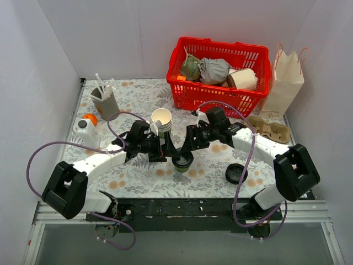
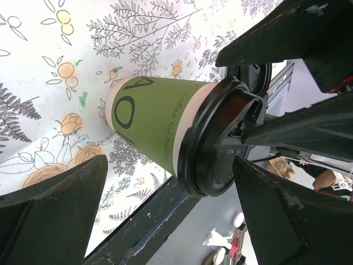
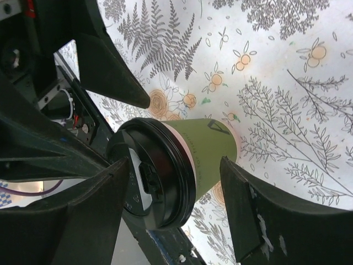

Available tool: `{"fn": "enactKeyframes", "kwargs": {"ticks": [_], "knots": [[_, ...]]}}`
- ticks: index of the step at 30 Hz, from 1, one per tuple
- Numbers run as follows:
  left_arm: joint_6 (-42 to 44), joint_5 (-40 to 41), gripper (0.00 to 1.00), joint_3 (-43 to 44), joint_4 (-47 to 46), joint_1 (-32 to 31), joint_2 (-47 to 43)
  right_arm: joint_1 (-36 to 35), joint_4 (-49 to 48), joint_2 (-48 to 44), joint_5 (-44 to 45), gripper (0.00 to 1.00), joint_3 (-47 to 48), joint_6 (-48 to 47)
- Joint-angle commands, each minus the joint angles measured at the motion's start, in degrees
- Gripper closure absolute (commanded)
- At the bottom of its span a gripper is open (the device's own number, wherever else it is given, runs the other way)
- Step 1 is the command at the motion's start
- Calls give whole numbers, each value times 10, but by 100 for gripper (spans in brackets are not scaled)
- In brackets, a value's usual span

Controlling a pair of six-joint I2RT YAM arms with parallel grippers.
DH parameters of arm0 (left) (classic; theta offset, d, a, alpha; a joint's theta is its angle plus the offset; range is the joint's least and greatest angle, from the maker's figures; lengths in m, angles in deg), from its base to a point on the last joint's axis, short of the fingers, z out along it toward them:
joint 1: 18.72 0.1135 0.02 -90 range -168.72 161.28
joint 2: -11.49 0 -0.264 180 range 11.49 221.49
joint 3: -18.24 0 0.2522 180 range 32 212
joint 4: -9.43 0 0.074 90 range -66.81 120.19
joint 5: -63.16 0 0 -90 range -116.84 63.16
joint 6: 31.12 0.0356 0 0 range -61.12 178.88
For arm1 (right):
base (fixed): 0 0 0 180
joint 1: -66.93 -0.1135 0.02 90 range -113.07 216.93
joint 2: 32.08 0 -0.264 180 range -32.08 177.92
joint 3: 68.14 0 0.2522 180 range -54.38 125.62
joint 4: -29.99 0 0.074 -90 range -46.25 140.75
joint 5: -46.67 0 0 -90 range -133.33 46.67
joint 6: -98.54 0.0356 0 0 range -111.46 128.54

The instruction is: Pack the takeout coffee

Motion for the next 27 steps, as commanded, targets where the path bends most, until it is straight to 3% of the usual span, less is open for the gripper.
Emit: {"fn": "enactKeyframes", "kwargs": {"ticks": [1, 8, 12, 27], "knots": [[-13, 14, 2, 13, 11, -2, -46, -1, 32, 2, -6, 27, 18, 14], [-83, 43, 2, -31, 5, -1, -116, -1, 16, -43, -16, 26, -40, 46], [-154, 6, 2, -72, -85, -2, -132, -2, -20, -65, -37, 26, -74, 74], [-165, -51, 2, -57, -184, -2, -44, -27, -59, -102, -74, 24, -114, 123]]}}
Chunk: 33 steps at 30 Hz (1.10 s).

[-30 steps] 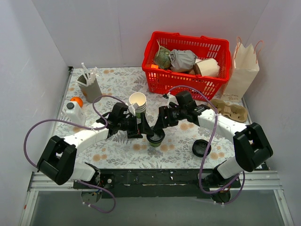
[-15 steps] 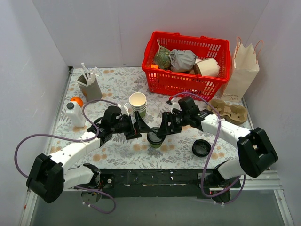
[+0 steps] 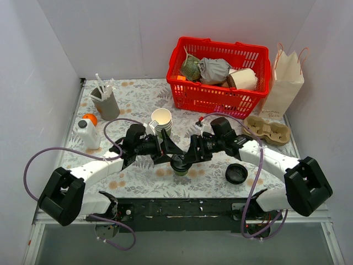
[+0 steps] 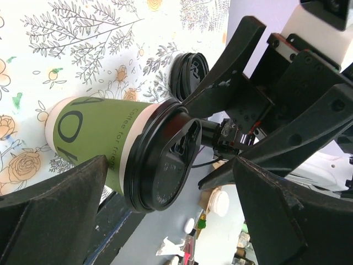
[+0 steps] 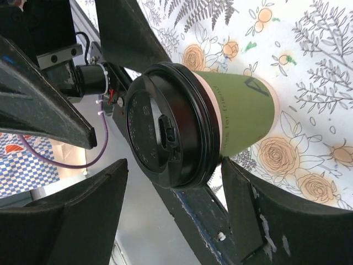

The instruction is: Pack the takeout coffee

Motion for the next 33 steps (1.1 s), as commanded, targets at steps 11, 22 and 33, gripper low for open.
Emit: {"fn": "enactKeyframes", "kwargs": {"ticks": [11, 22, 33], "knots": [[42, -13, 2, 71, -20, -1, 92, -22, -14, -47, 13, 23, -33, 36], [92, 107, 2, 110, 102, -1, 22, -6, 38, -40, 77, 18, 28, -9], [40, 108, 2, 14, 130, -3, -91, 9, 20, 1, 61, 21, 71, -38]]}}
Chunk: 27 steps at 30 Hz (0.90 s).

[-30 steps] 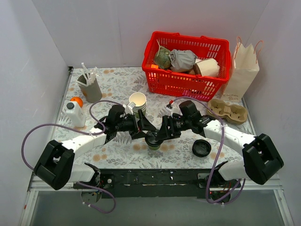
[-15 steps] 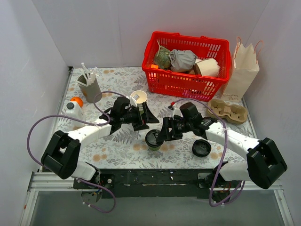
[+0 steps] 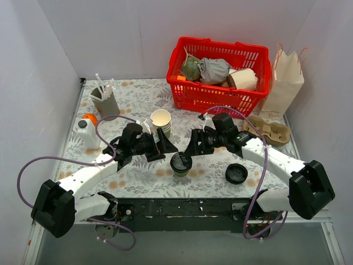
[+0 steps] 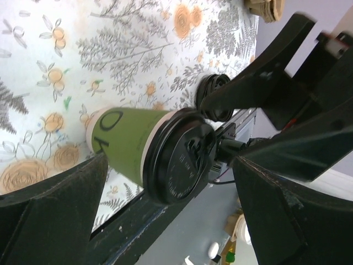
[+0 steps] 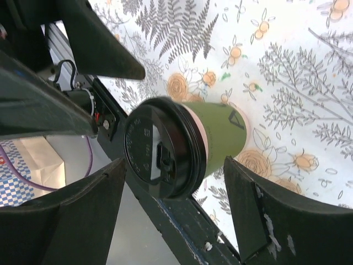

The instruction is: Pack the takeout coffee

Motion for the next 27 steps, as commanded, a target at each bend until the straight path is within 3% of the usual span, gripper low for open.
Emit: {"fn": "enactKeyframes", "kwargs": {"ticks": [1, 11, 15, 19, 25, 27], "knots": [[-36, 11, 2, -36, 7, -3, -47, 6, -15, 35, -14, 23, 47, -25], [-70, 15, 3, -60, -52, -36, 3, 7, -17, 85, -40, 29, 36, -42], [-77, 18, 16, -70, -57, -35, 11, 7, -36, 97, -41, 37, 12, -36], [-81, 14, 36, -83, -65, -36, 17, 8, -59, 101, -48, 43, -12, -16], [-81, 10, 51, -103, -67, -35, 33, 10, -82, 93, -43, 52, -51, 9], [-83, 10, 60, -111, -66, -35, 38, 10, -84, 93, -42, 53, -64, 12]]}}
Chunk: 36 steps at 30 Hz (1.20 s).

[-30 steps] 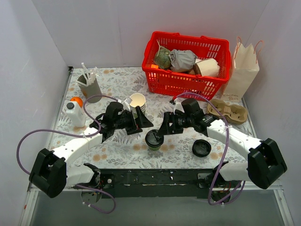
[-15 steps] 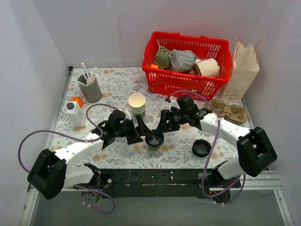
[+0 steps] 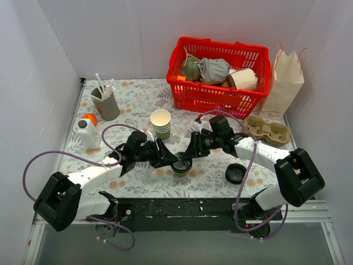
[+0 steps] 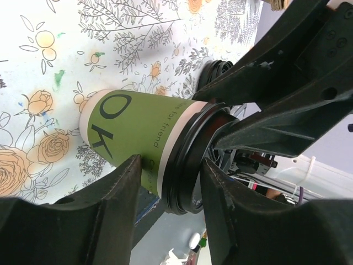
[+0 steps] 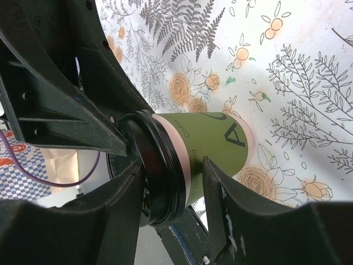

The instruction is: Pack the takeout coffee

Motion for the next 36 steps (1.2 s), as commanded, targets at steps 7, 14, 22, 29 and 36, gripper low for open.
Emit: {"fn": "enactKeyframes", "kwargs": {"ticks": [7, 14, 22, 29, 36], "knots": [[3, 16, 81, -59, 25, -2, 21, 3, -29, -1, 39, 60, -91, 30], [3, 17, 100, -93, -25, -2, 9, 3, -161, -30, 34, 66, -154, 27], [3, 7, 100, -99, -61, -2, -13, 4, -142, -37, 5, 52, -126, 27], [29, 26, 100, -28, 9, -2, -14, 4, -18, -67, 59, 22, -10, -18], [52, 1, 71, 7, 40, -2, -19, 4, 20, -77, 104, 12, 31, -19]]}}
